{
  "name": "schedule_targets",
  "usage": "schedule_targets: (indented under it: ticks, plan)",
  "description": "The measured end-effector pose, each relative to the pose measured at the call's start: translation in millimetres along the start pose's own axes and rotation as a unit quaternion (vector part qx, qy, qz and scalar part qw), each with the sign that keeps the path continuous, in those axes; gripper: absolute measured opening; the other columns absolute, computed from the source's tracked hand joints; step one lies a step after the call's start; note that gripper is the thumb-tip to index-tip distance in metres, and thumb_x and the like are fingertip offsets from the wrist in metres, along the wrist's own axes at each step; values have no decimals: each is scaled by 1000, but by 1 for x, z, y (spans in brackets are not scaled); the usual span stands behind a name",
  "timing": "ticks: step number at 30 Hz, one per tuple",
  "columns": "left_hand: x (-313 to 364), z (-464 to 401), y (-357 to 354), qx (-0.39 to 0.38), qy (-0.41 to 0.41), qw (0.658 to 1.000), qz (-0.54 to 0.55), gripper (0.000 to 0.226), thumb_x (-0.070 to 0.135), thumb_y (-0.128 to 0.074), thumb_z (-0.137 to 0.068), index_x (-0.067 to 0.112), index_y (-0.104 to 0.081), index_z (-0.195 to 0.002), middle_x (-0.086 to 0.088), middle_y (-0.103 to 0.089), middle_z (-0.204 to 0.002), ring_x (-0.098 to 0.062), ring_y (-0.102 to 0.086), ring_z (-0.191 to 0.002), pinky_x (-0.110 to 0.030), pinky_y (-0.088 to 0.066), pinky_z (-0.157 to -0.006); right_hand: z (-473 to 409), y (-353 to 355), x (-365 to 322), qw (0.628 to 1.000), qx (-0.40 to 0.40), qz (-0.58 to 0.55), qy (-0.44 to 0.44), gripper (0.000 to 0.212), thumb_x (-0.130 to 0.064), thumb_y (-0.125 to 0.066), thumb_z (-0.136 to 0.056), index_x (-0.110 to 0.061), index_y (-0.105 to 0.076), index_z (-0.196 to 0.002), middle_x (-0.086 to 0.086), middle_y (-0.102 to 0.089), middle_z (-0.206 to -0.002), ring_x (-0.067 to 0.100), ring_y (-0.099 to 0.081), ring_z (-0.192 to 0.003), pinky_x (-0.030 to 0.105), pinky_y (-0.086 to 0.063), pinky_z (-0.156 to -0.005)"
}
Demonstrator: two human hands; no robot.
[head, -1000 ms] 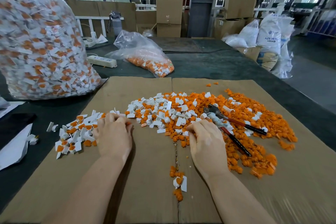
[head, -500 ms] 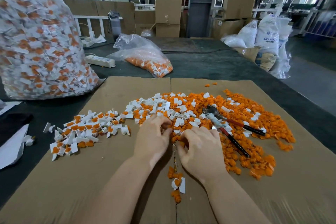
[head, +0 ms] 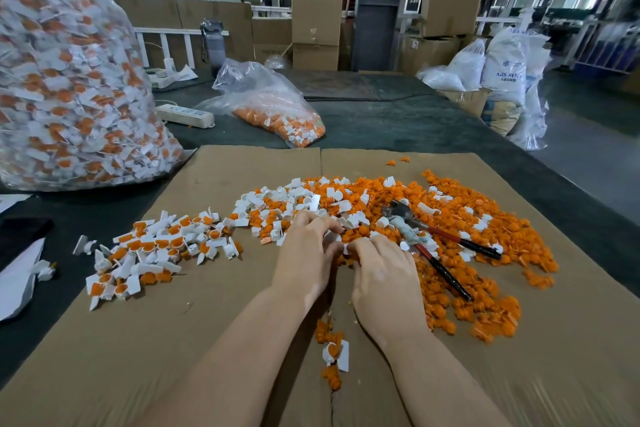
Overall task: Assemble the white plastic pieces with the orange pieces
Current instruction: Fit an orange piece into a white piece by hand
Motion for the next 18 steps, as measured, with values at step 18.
schedule_targets:
  ticks: [18]
  plan:
    - [-6,23,17,64,61,972,218,20,10,-66,-86,29,-59,-88,14,-63,-80,7,-59,-77,-3,-44,-68,-3,6,0,988,35,-151,7,10,0,-66,-82,-3,-65,-92,5,-62,-86,17,-61,-77,25,-51,-66]
Point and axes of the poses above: each hand's wrist, its own z-axis away from the middle knuckle, its own y-axis out of the back of the hand, x = y × z, the point moved 3 cm from there along -z, towards the middle knuckle
